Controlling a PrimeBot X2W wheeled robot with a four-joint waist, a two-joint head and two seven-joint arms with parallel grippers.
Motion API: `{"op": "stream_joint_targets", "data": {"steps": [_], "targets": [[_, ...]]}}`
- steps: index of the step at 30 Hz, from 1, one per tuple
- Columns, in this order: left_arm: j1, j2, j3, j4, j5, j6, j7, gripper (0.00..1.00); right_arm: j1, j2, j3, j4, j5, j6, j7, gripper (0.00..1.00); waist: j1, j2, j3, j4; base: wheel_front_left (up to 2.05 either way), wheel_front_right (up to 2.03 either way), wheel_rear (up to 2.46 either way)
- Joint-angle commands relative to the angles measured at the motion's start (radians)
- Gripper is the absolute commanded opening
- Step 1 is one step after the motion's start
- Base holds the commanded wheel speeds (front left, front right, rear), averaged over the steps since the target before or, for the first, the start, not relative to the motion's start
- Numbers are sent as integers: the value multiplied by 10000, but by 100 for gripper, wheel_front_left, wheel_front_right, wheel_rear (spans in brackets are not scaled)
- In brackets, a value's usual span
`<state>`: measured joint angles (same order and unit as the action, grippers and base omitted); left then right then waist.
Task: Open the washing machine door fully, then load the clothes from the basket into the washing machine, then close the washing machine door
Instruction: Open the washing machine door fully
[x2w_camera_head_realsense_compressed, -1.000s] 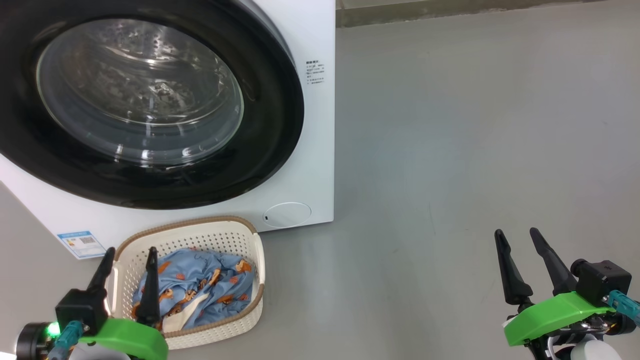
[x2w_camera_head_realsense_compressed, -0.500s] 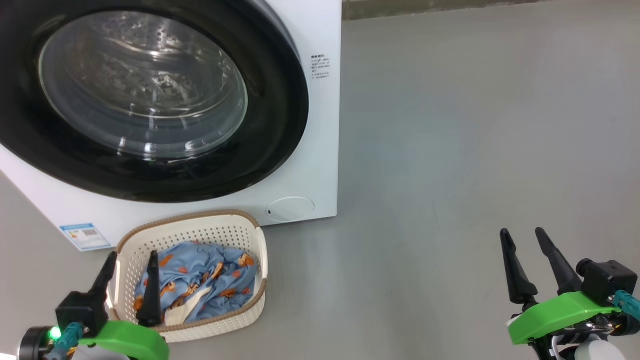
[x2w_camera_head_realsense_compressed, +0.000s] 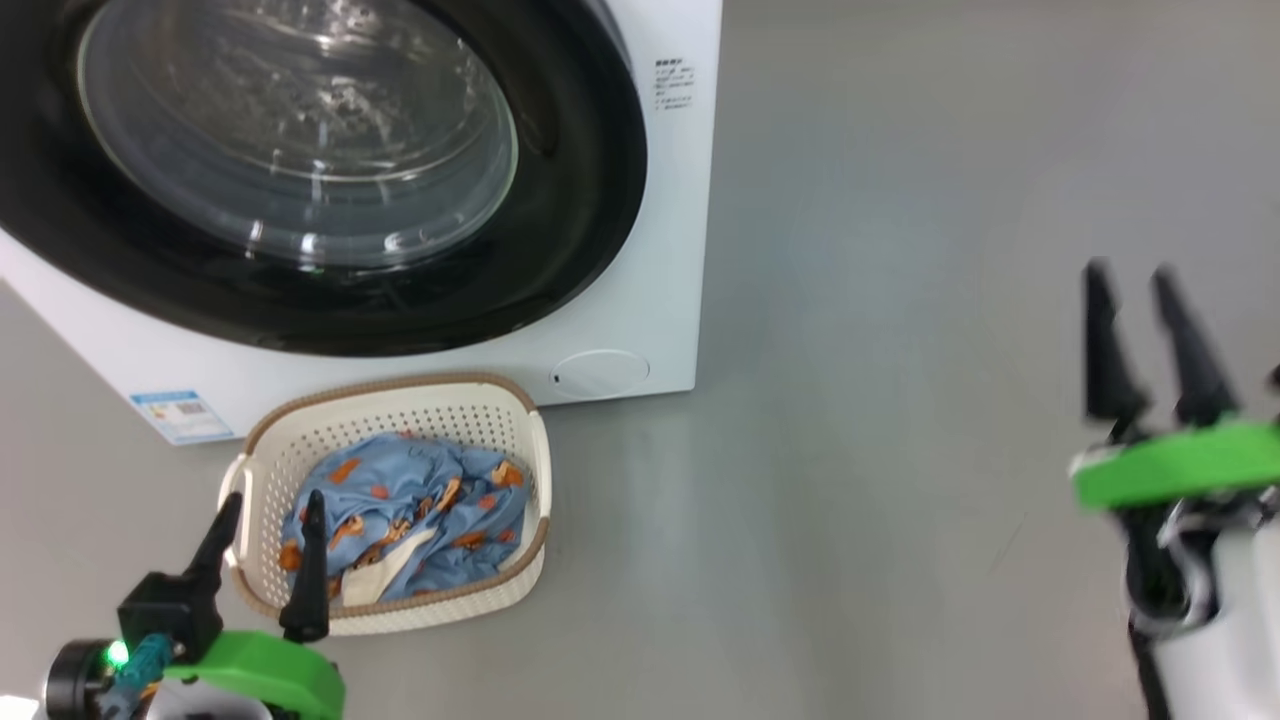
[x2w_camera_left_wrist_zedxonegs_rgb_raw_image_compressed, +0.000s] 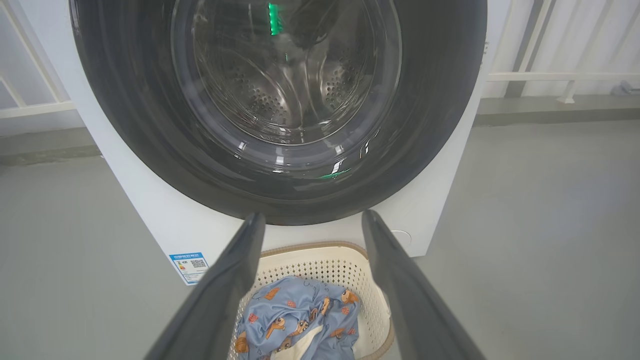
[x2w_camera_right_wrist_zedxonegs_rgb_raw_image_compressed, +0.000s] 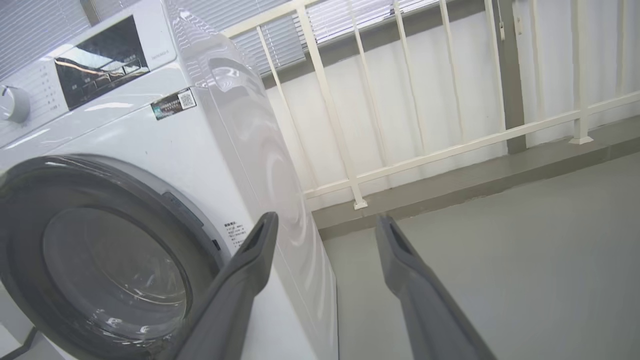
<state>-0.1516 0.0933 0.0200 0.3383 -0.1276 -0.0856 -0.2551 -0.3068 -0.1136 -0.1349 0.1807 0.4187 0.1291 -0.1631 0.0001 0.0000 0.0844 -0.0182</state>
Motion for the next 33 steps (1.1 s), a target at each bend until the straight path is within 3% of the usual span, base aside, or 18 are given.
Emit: {"op": "stream_joint_targets", "data": {"steps": [1, 4, 5, 6, 7, 8, 16, 23, 28, 33], "targets": [[-535, 181, 282, -250, 10, -71, -67, 100, -803, -39, -4, -398, 481, 16, 34, 100, 0, 0, 234, 167, 0, 0, 0], [-646, 152, 213, -250, 24, -98, -67, 100, -1572, 125, -603, -421, 1448, 16, 217, 100, 0, 0, 406, 302, 0, 0, 0], [-691, 144, 189, -243, 30, -107, -67, 100, -1847, 186, -874, -385, 1844, 16, 288, 82, 0, 0, 466, 350, 0, 0, 0], [-740, 138, 164, -235, 36, -118, -67, 100, -2117, 233, -1144, -322, 2212, 16, 376, 46, 0, 0, 525, 396, 0, 0, 0], [-785, 133, 141, -230, 42, -128, -67, 100, -2386, 267, -1419, -246, 2535, 16, 459, 29, 0, 0, 589, 438, 0, 0, 0], [-832, 126, 122, -228, 46, -136, -67, 100, -2636, 287, -1677, -182, 2780, 16, 533, 0, 0, 0, 655, 486, 0, 0, 0], [-1145, 11, -16, -304, 56, -172, -67, 100, -4115, 464, -3749, 655, 4718, 16, 1098, 0, 0, 0, 1103, 863, 0, 0, 0], [-1532, -112, -119, -415, 70, -188, -67, 100, -5620, 598, -5378, 2294, 6271, 16, 2109, 0, 0, 0, 1785, 1244, 0, 0, 0], [-1755, -192, -233, -434, 49, -221, -67, 100, -6816, 622, -5949, 3665, 6724, 16, 2948, 0, 0, 0, 2173, 1448, 0, 0, 0], [-1955, -272, -360, -425, 25, -241, -67, 100, -7831, 626, -6067, 4635, 6372, 16, 3725, 0, 0, 0, 2511, 1650, 0, 0, 0]]}}
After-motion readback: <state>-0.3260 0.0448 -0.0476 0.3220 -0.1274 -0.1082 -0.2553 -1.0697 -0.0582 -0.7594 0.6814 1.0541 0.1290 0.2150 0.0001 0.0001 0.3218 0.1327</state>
